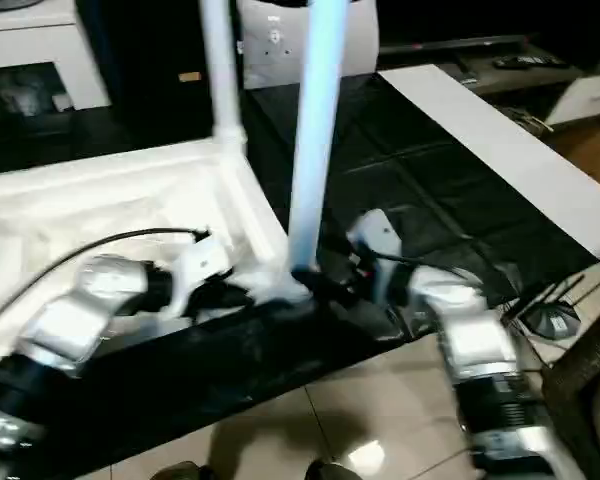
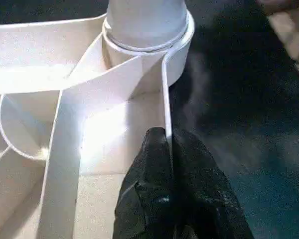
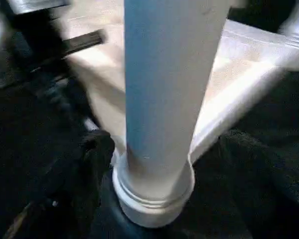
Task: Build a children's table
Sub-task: Rotate leg to tighten
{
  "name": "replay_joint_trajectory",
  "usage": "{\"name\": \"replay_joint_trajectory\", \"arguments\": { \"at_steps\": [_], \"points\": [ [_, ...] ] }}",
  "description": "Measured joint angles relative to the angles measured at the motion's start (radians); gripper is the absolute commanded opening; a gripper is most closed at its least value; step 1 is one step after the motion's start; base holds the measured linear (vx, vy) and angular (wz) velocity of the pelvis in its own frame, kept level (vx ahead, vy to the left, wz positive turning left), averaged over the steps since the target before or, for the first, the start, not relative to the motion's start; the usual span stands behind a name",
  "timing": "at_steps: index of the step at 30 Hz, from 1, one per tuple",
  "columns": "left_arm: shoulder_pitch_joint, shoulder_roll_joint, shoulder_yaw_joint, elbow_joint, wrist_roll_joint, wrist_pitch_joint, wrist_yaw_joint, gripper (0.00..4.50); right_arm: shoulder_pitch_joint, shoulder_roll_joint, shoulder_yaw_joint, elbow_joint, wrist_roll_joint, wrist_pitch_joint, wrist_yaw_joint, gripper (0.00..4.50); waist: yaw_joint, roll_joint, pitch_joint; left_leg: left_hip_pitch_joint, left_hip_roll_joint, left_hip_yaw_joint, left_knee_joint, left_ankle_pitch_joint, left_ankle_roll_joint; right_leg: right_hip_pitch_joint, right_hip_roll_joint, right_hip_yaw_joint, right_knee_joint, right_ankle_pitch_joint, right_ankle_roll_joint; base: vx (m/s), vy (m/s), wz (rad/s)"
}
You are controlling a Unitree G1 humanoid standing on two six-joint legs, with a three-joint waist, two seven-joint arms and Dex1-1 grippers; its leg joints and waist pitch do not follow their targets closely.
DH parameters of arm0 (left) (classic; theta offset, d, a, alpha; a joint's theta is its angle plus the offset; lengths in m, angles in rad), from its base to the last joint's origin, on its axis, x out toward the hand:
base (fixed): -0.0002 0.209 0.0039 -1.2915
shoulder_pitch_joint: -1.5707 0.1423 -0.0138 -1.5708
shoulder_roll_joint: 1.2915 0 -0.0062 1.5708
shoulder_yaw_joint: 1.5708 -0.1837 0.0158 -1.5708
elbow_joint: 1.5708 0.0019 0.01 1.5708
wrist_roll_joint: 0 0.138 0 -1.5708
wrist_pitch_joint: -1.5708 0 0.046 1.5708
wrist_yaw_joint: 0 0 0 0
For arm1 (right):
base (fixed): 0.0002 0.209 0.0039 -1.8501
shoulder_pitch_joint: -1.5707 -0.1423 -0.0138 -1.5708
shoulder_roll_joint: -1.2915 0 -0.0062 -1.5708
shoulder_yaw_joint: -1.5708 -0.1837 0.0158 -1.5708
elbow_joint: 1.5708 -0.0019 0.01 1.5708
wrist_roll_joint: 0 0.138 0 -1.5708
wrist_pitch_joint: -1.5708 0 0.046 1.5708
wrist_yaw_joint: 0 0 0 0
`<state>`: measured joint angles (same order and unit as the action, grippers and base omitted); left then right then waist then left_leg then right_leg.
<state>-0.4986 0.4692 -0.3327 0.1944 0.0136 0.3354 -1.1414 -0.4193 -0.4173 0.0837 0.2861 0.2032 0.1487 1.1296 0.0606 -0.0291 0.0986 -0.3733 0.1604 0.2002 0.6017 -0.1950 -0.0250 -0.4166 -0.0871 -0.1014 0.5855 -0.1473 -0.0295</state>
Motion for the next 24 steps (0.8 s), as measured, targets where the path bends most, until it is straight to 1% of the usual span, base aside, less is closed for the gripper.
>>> {"name": "replay_joint_trajectory", "arguments": {
  "at_steps": [2,5,8,10,12,15,17,19,21,24],
  "points": [
    [0.000,0.014,-0.013,0.009,0.000,-0.042,-0.043,0.00,-0.003,-0.011,0.022,0.003,0.005,-0.011,0.069,3.76,0.003,0.000,0.000,0.000,0.000,0.000,0.000,0.000,0.000,0.001,0.000,0.000,0.000,0.000,0.000,0.000,0.000,0.00],
    [-0.004,0.032,-0.035,0.024,-0.003,-0.106,-0.099,0.00,-0.022,-0.033,0.056,0.036,0.021,-0.028,0.166,3.76,0.004,0.000,0.000,0.001,0.000,0.000,0.001,0.000,0.000,0.003,-0.001,0.000,-0.001,0.000,0.000,0.000,0.000,0.00],
    [-0.021,0.054,-0.060,0.048,-0.011,-0.161,-0.158,0.00,-0.052,-0.055,0.095,0.081,0.022,-0.033,0.264,3.42,0.003,-0.001,0.000,0.001,0.000,0.000,0.001,0.000,0.000,0.003,-0.001,0.000,0.000,0.000,0.001,0.000,0.000,0.00],
    [-0.030,0.068,-0.069,0.062,-0.015,-0.194,-0.197,0.00,-0.067,-0.063,0.113,0.102,0.022,-0.044,0.321,3.37,0.003,-0.001,0.000,0.001,0.000,0.000,0.001,0.000,0.000,0.003,-0.001,0.000,0.000,-0.001,0.001,0.000,0.000,0.00],
    [-0.033,0.075,-0.073,0.066,-0.016,-0.213,-0.223,0.00,-0.076,-0.063,0.124,0.118,0.023,-0.044,0.358,3.07,0.003,-0.001,0.000,0.001,0.000,0.000,0.001,0.000,0.000,0.003,-0.001,0.000,0.000,-0.001,0.001,0.000,0.000,0.00],
    [-0.039,0.078,-0.083,0.066,-0.016,-0.232,-0.256,0.00,-0.095,-0.062,0.142,0.122,0.031,-0.041,0.406,2.96,0.004,-0.003,0.001,0.000,0.000,0.001,0.001,0.000,0.000,0.002,-0.001,0.000,0.000,0.000,0.000,0.000,0.000,0.00],
    [-0.040,0.078,-0.087,0.066,-0.018,-0.236,-0.269,0.00,-0.098,-0.062,0.156,0.122,0.039,-0.040,0.431,2.63,0.005,-0.004,0.001,0.000,0.000,0.001,0.000,0.000,0.000,0.002,-0.001,0.000,0.000,0.001,-0.002,0.000,0.000,0.00],
    [-0.043,0.079,-0.089,0.071,-0.018,-0.247,-0.276,0.00,-0.099,-0.059,0.164,0.123,0.039,-0.040,0.448,2.63,0.005,-0.005,0.002,0.000,0.000,0.001,0.000,0.000,0.000,0.001,-0.001,0.000,0.000,0.001,-0.002,0.000,0.000,0.00],
    [-0.047,0.079,-0.090,0.078,-0.020,-0.255,-0.280,0.00,-0.105,-0.059,0.166,0.128,0.039,-0.040,0.454,2.25,0.006,-0.005,0.002,0.000,0.000,0.001,0.000,0.000,0.000,0.002,-0.001,0.000,0.000,0.000,-0.001,0.000,0.000,0.00],
    [-0.054,0.081,-0.096,0.090,-0.021,-0.268,-0.294,0.00,-0.114,-0.063,0.182,0.128,0.047,-0.035,0.459,2.14,0.008,-0.005,0.002,0.000,0.000,0.001,0.000,0.000,0.000,0.002,-0.001,0.000,0.000,-0.001,0.001,0.000,0.000,0.00]
  ]
}}
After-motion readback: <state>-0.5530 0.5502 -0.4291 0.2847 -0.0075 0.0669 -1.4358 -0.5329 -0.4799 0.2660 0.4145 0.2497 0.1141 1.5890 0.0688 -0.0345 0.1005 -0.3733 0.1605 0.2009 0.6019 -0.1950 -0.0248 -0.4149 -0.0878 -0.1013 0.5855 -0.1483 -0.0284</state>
